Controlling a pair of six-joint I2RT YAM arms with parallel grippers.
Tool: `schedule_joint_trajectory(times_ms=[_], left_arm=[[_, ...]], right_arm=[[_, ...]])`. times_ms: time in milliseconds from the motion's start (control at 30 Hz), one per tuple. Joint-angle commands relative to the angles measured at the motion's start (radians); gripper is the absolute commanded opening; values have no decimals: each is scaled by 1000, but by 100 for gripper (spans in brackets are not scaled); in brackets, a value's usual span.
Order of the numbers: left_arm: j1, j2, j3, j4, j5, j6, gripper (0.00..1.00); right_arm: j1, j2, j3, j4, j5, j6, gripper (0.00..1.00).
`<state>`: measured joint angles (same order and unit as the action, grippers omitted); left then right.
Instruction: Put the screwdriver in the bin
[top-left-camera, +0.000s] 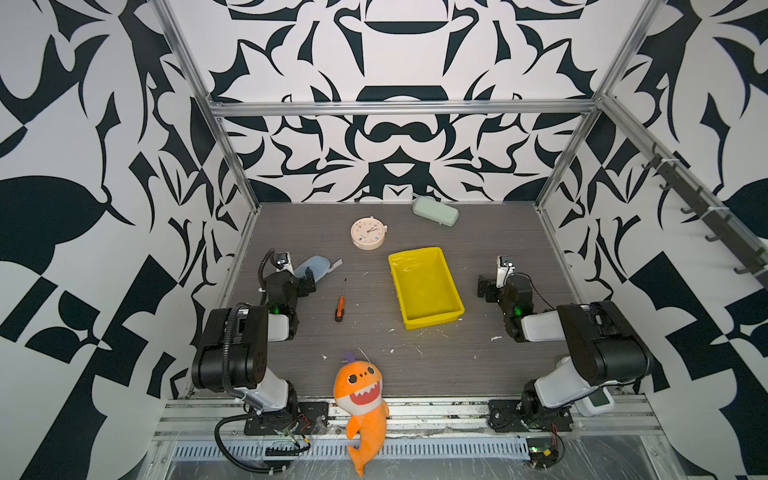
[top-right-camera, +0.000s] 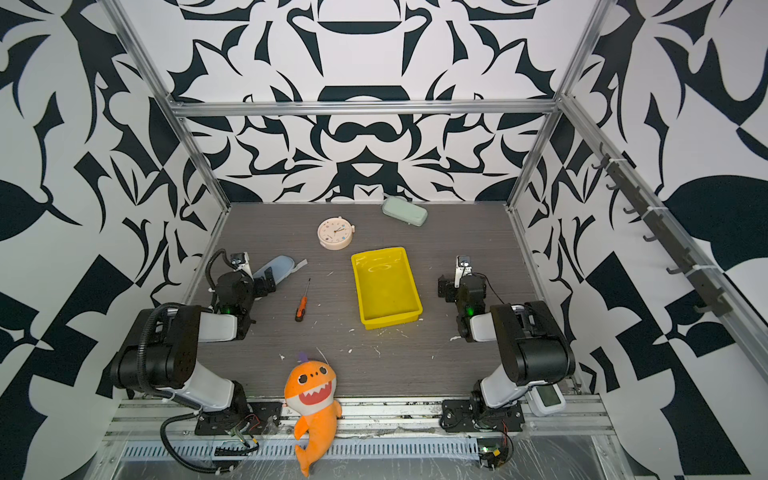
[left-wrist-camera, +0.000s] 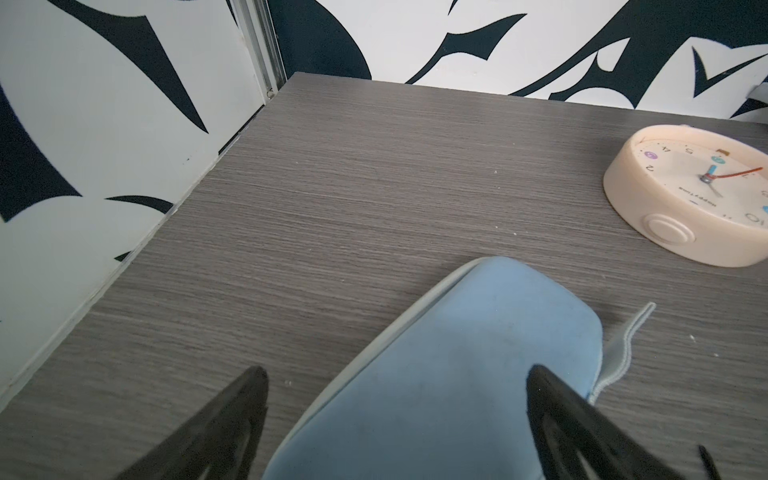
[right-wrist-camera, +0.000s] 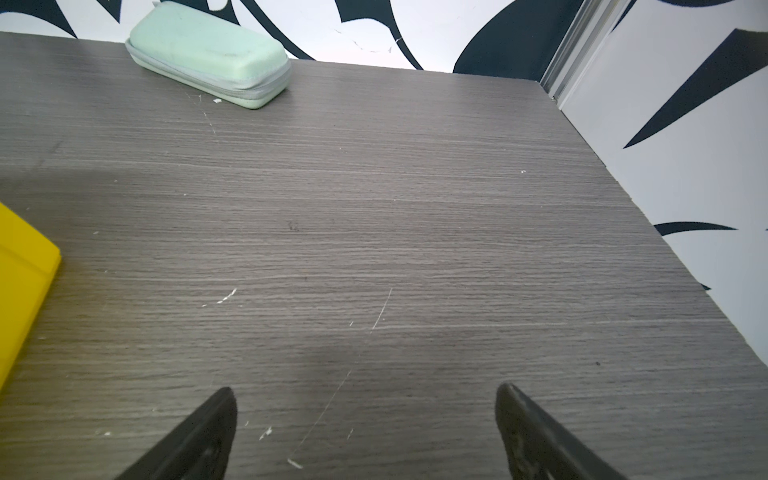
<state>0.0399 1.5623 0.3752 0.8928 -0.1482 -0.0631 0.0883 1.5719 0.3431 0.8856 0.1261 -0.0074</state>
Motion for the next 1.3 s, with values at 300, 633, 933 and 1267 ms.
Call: schedule_joint_trajectory(times_ms=[300,633,933,1267], left_arm=[[2,-10,3,7,12,-8,100],[1,-45,-50,84,85,12,99],[-13,-383,139,-568,-9,-139,100],[-35,-506,376,-1030,102,-387,100]], right_arm=[[-4,-18,18,15,15,3,100],[158,-160,25,-85,347,-49,100],[453,-386,118,-385,347,-197,100],[454,-295,64,-120,-114,185,100]])
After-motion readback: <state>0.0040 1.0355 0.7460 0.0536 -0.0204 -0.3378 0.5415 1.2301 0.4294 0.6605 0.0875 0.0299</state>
